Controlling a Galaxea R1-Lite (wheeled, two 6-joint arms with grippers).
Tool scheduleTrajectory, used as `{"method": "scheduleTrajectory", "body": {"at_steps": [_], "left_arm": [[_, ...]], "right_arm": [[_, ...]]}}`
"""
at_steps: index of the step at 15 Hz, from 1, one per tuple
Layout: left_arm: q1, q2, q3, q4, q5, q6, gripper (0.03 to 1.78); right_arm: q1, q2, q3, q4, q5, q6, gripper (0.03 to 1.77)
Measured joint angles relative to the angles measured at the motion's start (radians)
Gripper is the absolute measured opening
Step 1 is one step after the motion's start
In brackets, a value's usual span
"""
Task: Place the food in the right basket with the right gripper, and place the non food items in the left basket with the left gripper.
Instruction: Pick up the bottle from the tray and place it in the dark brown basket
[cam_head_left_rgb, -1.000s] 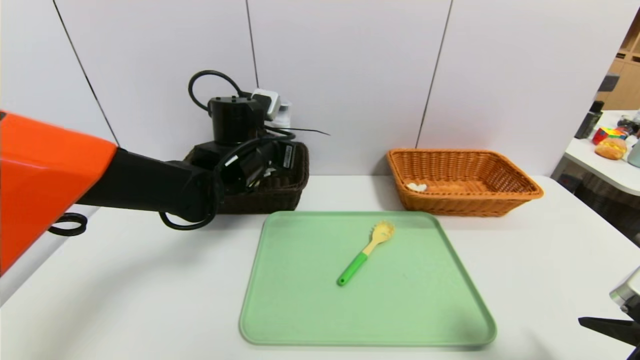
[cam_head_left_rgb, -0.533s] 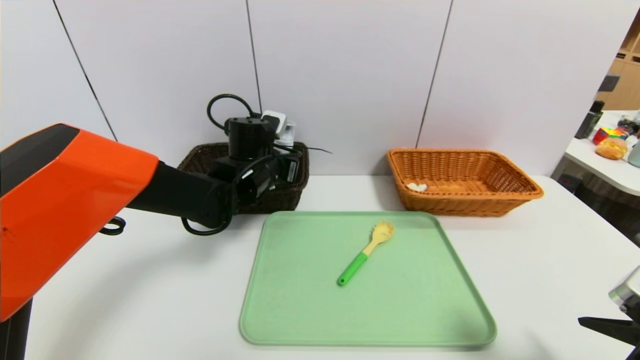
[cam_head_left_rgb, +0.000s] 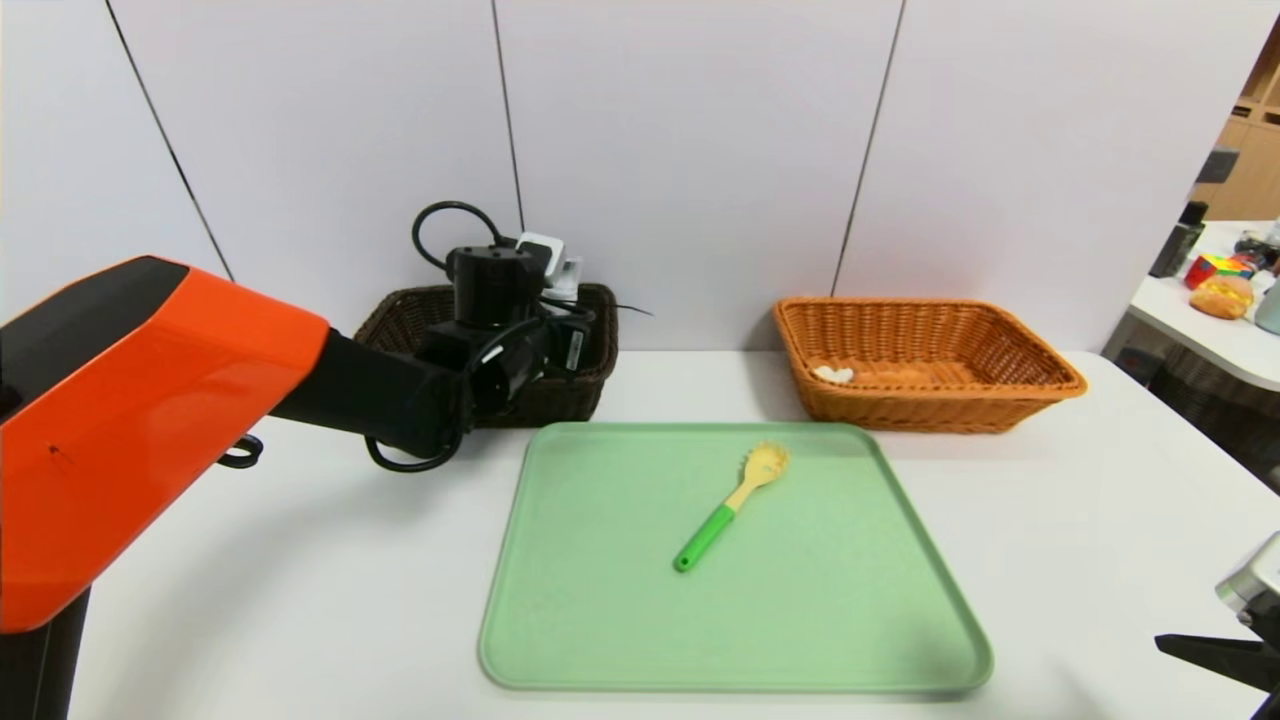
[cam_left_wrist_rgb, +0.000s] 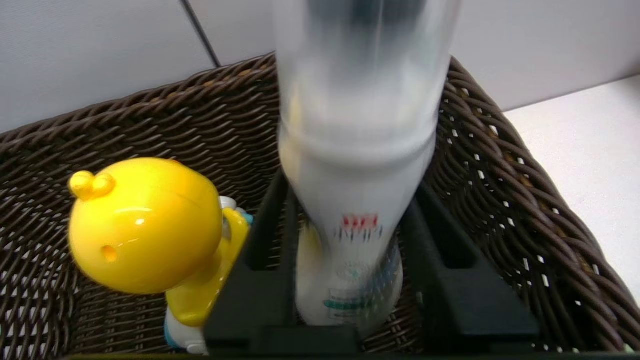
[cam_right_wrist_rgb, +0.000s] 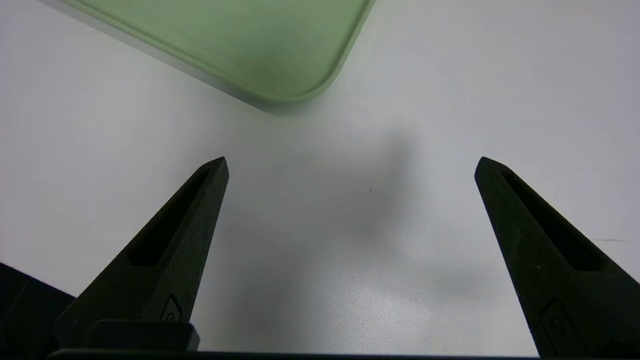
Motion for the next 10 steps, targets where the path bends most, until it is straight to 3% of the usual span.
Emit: {"method": "scheduleTrajectory", "body": {"at_steps": [5,10], "left_arm": [[0.001,-0.009,0.003,-0.005,-0.001,0.018,1.16],[0.0,-0.043,0.0,-0.005,-0.001,0.019,1.42]], "right_arm": [[0.001,0.0,0.002,0.0,0.001,0.0,1.7],[0.002,0.005,0.008,-0.001,0.004,0.0,1.7]]}}
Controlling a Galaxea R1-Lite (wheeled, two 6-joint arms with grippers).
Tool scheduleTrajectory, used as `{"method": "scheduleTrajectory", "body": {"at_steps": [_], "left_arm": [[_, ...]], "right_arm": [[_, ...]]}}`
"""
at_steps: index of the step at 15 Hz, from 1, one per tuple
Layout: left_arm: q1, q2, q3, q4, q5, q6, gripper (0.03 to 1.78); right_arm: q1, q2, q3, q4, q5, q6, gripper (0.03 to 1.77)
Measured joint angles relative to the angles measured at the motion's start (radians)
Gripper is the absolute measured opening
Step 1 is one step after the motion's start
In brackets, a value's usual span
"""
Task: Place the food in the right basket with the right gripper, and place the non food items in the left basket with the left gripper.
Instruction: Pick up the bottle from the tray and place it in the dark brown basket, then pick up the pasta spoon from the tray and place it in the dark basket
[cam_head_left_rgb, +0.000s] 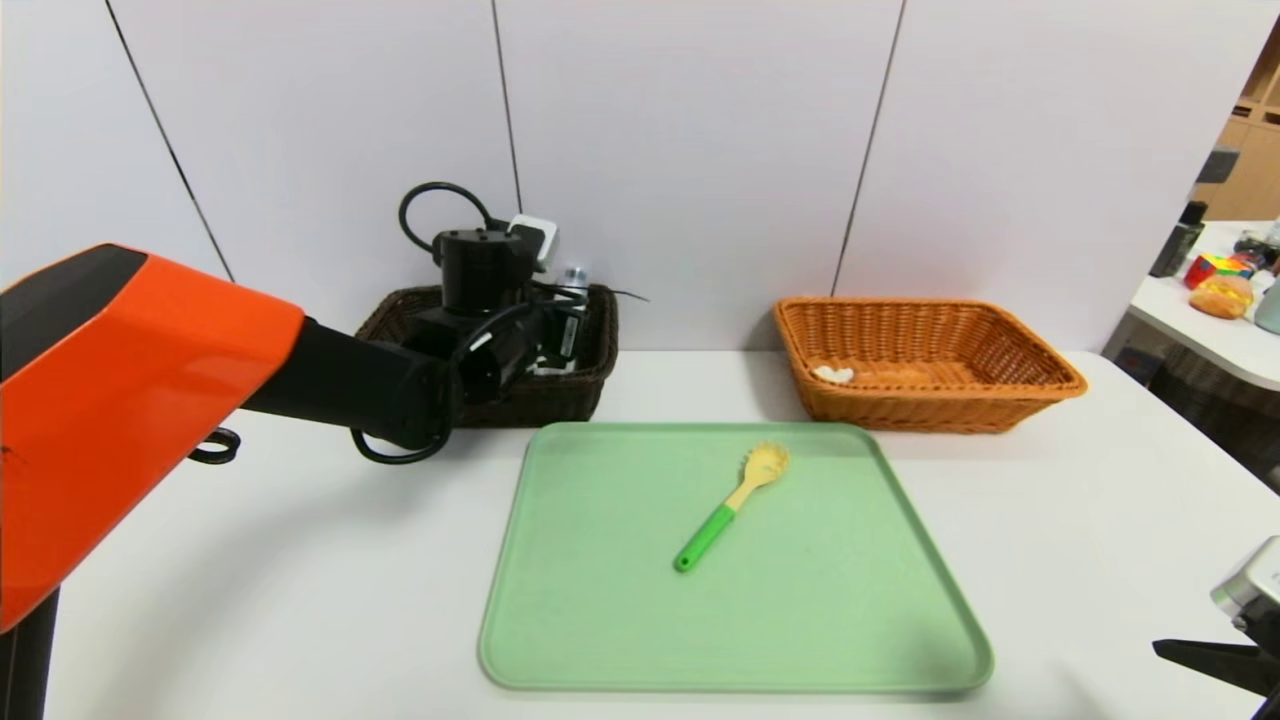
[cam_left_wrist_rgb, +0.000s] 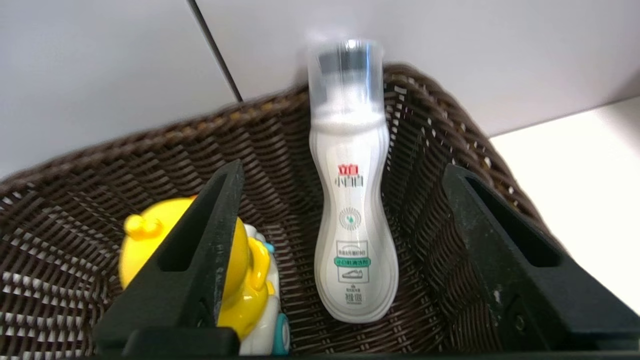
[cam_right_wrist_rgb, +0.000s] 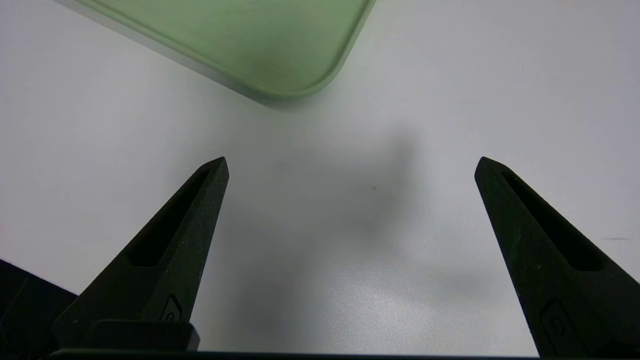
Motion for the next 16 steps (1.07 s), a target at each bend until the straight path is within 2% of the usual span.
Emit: {"method": "scheduleTrajectory", "body": {"at_steps": [4,7,11,16], "left_arm": [[-0.003,-0.094,0.002,0.019,-0.002,0.015,1.53],[-0.037,-0.209,0.03,0.096,-0.007,0.016,1.59],[-0.134,-0.349,0.084,0.252,-0.024,0.017,1.63],[-0.274,-0.407,0.183,0.302,-0.025,0.015,1.67]], "right_arm": [[0.0,0.008,0.001,-0.007,0.001,0.0,1.7],[0.0,0.011,0.001,-0.007,0.0,-0.004,1.7],[0.0,0.014,-0.001,-0.032,0.001,-0.022,1.7],[0.0,0.011,0.003,-0.035,-0.002,-0.018,1.7]]}}
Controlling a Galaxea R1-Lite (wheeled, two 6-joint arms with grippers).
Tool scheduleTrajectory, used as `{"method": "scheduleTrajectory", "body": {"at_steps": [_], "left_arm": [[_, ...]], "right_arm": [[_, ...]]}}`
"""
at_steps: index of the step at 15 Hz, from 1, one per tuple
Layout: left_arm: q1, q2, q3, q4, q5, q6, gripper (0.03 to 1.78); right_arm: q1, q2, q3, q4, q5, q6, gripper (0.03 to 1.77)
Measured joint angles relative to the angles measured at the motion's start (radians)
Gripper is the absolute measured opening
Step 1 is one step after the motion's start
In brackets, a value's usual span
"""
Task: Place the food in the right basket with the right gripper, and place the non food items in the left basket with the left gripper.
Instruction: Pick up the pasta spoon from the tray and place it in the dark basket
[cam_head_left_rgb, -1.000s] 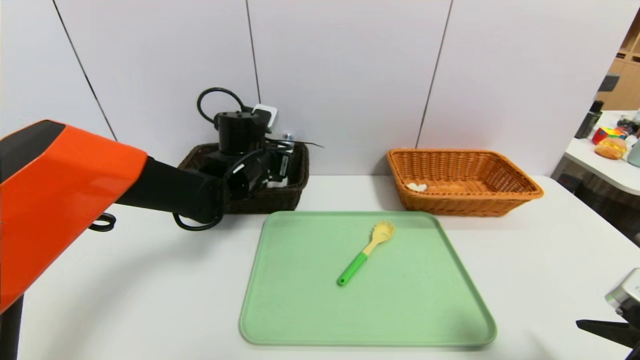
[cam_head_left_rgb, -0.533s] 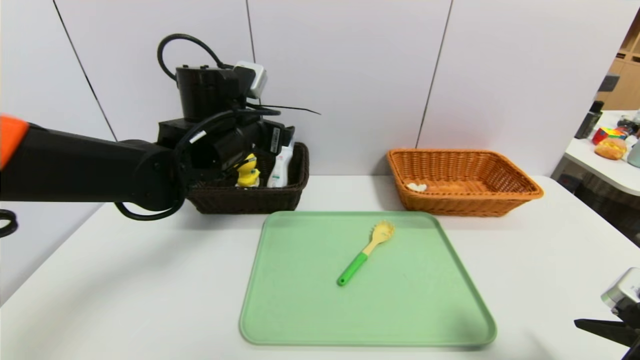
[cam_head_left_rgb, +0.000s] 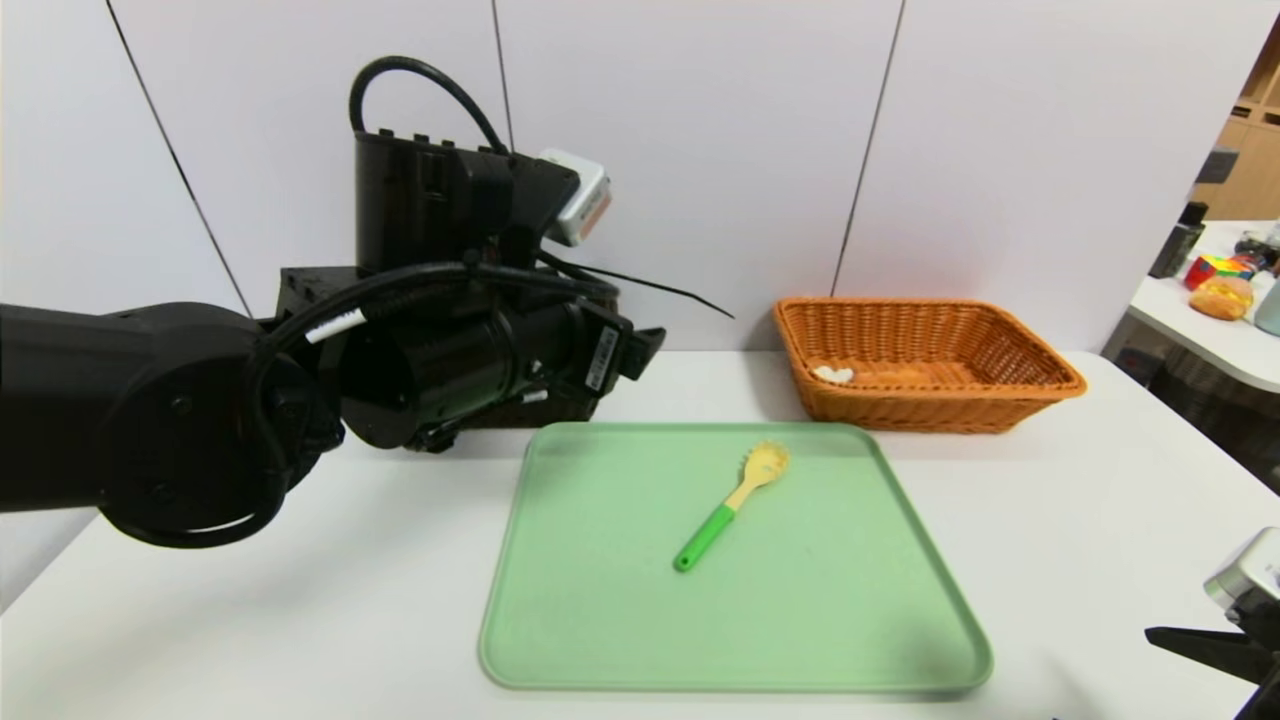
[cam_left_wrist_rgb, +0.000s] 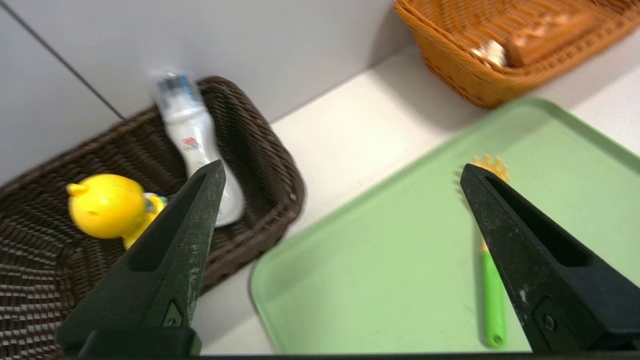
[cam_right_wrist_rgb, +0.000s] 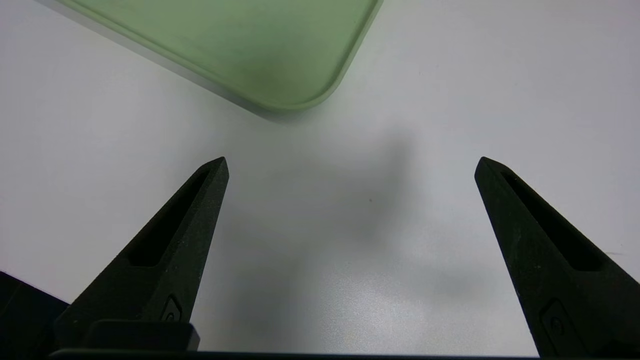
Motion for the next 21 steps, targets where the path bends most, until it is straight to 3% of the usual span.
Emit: {"method": "scheduleTrajectory", "body": {"at_steps": [8,19,21], "left_arm": [[-0.131,0.089,0.067,0.001,-0.008,0.001,1.69],[-0.139,0.28,-0.022,-0.001,-0.018,0.026,1.69],[-0.139,0.297,-0.03,0.0,-0.049,0.039,1.69]], "right_arm": [[0.0,-0.003,-0.001,-0.006,-0.001,0.0,1.7],[0.0,-0.029,0.006,-0.005,-0.002,0.0,1.7],[0.0,-0.03,0.006,-0.005,-0.001,0.0,1.7]]}}
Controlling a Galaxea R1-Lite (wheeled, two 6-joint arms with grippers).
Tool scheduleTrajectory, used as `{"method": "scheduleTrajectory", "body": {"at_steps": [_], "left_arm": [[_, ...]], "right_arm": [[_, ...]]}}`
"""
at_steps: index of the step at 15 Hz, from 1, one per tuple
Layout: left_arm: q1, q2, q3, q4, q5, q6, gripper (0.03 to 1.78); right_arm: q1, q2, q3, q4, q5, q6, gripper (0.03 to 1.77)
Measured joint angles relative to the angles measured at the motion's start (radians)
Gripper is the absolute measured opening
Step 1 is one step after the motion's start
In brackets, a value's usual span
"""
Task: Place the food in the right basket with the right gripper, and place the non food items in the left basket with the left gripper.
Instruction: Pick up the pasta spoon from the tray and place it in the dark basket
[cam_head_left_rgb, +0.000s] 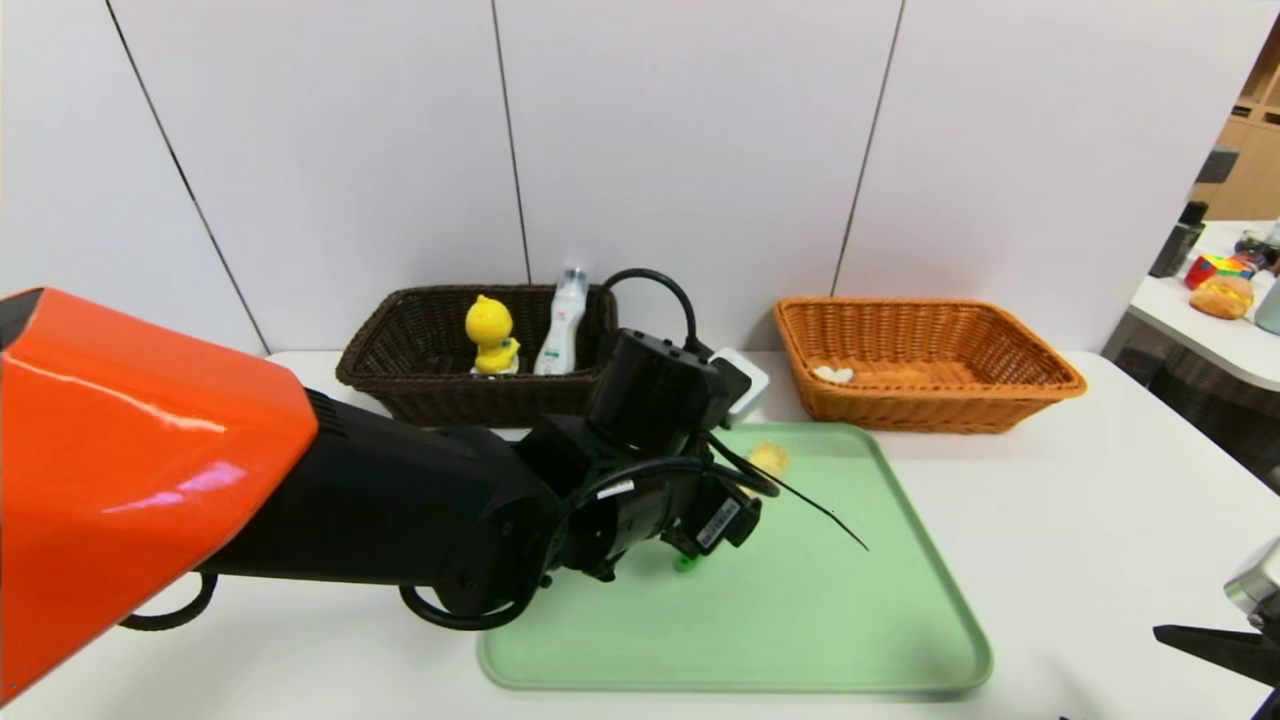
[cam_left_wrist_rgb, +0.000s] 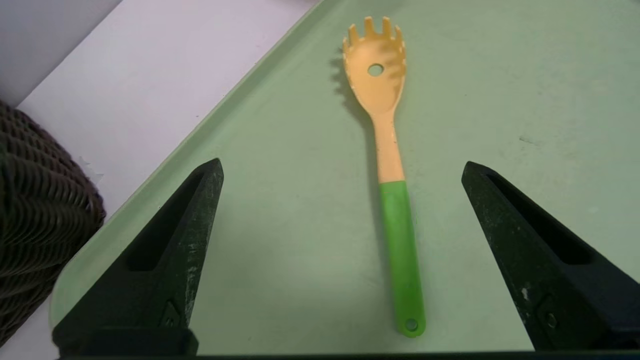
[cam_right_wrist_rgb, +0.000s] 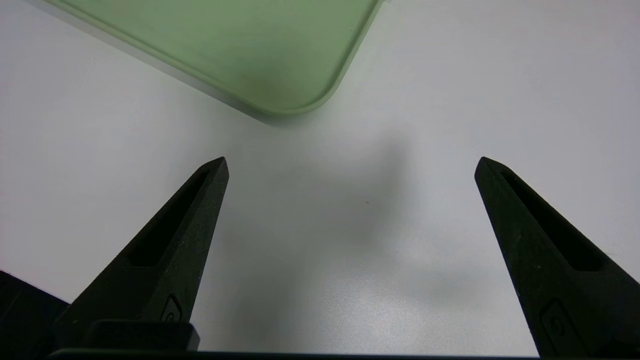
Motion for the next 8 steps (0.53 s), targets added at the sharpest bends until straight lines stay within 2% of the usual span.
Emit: {"method": "scheduleTrajectory", "body": {"at_steps": [8], "left_arm": [[-0.021,0.053,-0.094,0.09,0.0,-0.046,1.69]], "right_arm": [[0.0,-0.009,-0.001,0.001,0.0,-0.002,1.7]]}}
